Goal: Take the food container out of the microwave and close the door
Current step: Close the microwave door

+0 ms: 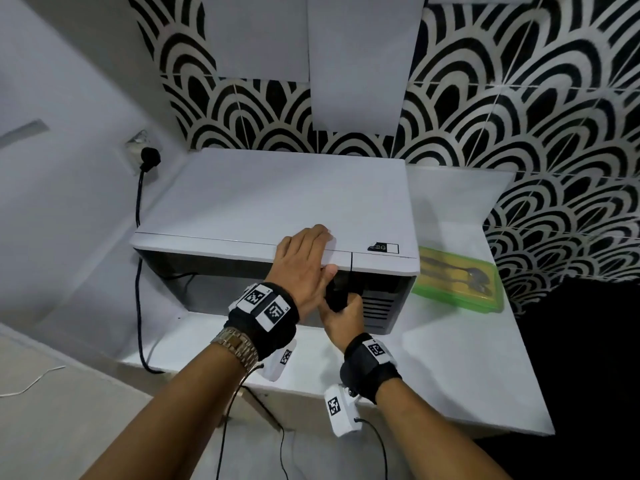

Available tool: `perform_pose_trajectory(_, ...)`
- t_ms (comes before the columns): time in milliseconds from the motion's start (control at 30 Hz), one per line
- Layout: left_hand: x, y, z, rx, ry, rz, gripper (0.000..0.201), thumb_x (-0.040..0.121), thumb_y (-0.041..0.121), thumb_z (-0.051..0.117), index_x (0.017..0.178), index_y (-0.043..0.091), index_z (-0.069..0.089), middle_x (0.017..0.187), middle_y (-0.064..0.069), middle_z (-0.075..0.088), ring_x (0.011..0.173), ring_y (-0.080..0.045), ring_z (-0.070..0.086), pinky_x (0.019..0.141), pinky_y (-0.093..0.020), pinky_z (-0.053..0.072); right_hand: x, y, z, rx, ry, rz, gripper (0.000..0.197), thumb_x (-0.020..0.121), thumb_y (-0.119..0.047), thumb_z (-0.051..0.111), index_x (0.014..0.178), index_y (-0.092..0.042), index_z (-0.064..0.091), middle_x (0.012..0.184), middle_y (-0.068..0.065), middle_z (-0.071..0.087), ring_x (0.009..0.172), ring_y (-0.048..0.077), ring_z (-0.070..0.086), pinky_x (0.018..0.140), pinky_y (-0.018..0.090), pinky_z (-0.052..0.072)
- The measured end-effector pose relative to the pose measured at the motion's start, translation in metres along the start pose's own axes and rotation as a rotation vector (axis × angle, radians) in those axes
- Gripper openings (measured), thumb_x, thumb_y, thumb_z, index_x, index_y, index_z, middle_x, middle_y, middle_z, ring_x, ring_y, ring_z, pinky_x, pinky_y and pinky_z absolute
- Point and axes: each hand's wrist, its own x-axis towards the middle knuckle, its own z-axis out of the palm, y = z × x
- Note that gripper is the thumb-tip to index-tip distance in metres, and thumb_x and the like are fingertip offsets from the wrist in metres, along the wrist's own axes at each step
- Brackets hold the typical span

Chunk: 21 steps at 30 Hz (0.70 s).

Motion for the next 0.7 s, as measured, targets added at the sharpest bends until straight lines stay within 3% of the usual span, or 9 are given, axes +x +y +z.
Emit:
perform_pose_trajectory(67, -0.007, -0.002, -0.002, -0.001, -0.048, 0.025, 0.066, 0.093, 0.049, 0.021, 0.145, 0.011, 0.032, 0.154, -0.008, 0.033, 0.141, -0.025, 0.029, 0.115, -0.041, 0.018, -0.007, -0.001, -0.006, -0.09, -0.031, -0.021, 0.035, 0.08, -0.024, 0.07, 0.079, 0.009, 0.058, 0.075, 0.031, 0.062, 0.063, 0.038, 0.056, 0.058, 0.044, 0.047)
perform_pose_trajectory(133, -0.01, -0.004, -0.001, 0.03, -0.123, 0.048, 0.073, 0.091, 0.054, 0.014, 0.152, 0.013, 0.015, 0.161, -0.006, 0.016, 0.148, -0.023, 0.013, 0.119, -0.041, 0.006, -0.01, -0.002, -0.014, -0.195, -0.071, -0.03, 0.021, 0.08, -0.027, 0.071, 0.081, -0.006, 0.065, 0.074, 0.019, 0.067, 0.063, 0.024, 0.061, 0.06, 0.041, 0.051)
perform_pose_trajectory(233, -0.016, -0.007, -0.006, 0.065, -0.205, 0.07, 0.079, 0.09, 0.06, 0.014, 0.153, 0.014, -0.001, 0.163, -0.006, 0.0, 0.15, -0.021, -0.001, 0.119, -0.04, -0.003, -0.022, -0.013, -0.022, -0.314, -0.112, -0.036, 0.014, 0.079, -0.03, 0.071, 0.09, -0.024, 0.066, 0.083, -0.005, 0.072, 0.079, 0.015, 0.069, 0.071, 0.037, 0.058)
perform_pose_trajectory(300, -0.015, -0.006, -0.011, 0.081, -0.251, 0.072, 0.08, 0.093, 0.057, 0.027, 0.153, 0.014, -0.005, 0.163, -0.006, -0.005, 0.15, -0.021, -0.005, 0.119, -0.04, -0.005, -0.029, -0.024, -0.026, -0.384, -0.115, -0.076, 0.017, 0.079, -0.032, 0.07, 0.094, -0.025, 0.064, 0.09, -0.005, 0.072, 0.085, 0.014, 0.069, 0.075, 0.033, 0.057)
perform_pose_trajectory(433, -0.02, -0.001, -0.02, 0.104, -0.29, 0.082, 0.083, 0.094, 0.049, 0.039, 0.152, 0.014, -0.008, 0.162, -0.006, -0.009, 0.149, -0.023, -0.007, 0.12, -0.041, -0.005, -0.04, -0.047, -0.025, -0.544, -0.081, -0.105, 0.028, 0.082, -0.029, 0.068, 0.107, -0.019, 0.063, 0.099, 0.001, 0.072, 0.087, 0.016, 0.066, 0.069, 0.023, 0.051)
perform_pose_trajectory(633, -0.028, 0.001, -0.028, 0.121, -0.33, 0.077, 0.081, 0.095, 0.047, 0.04, 0.152, 0.014, -0.007, 0.162, -0.006, -0.008, 0.15, -0.026, -0.005, 0.12, -0.043, -0.001, -0.046, -0.065, -0.028, -0.801, -0.079, 0.034, 0.039, 0.069, -0.046, 0.066, 0.097, -0.022, 0.055, 0.095, 0.008, 0.069, 0.096, 0.03, 0.062, 0.085, 0.033, 0.051)
perform_pose_trajectory(700, -0.031, 0.004, -0.03, 0.125, -0.352, 0.05, 0.082, 0.094, 0.048, 0.04, 0.152, 0.014, -0.006, 0.163, -0.007, -0.008, 0.15, -0.027, -0.004, 0.121, -0.043, 0.001, -0.05, -0.071, -0.033, -0.866, -0.093, 0.028, 0.049, 0.066, -0.052, 0.062, 0.104, -0.024, 0.052, 0.103, 0.01, 0.067, 0.101, 0.032, 0.061, 0.088, 0.034, 0.049)
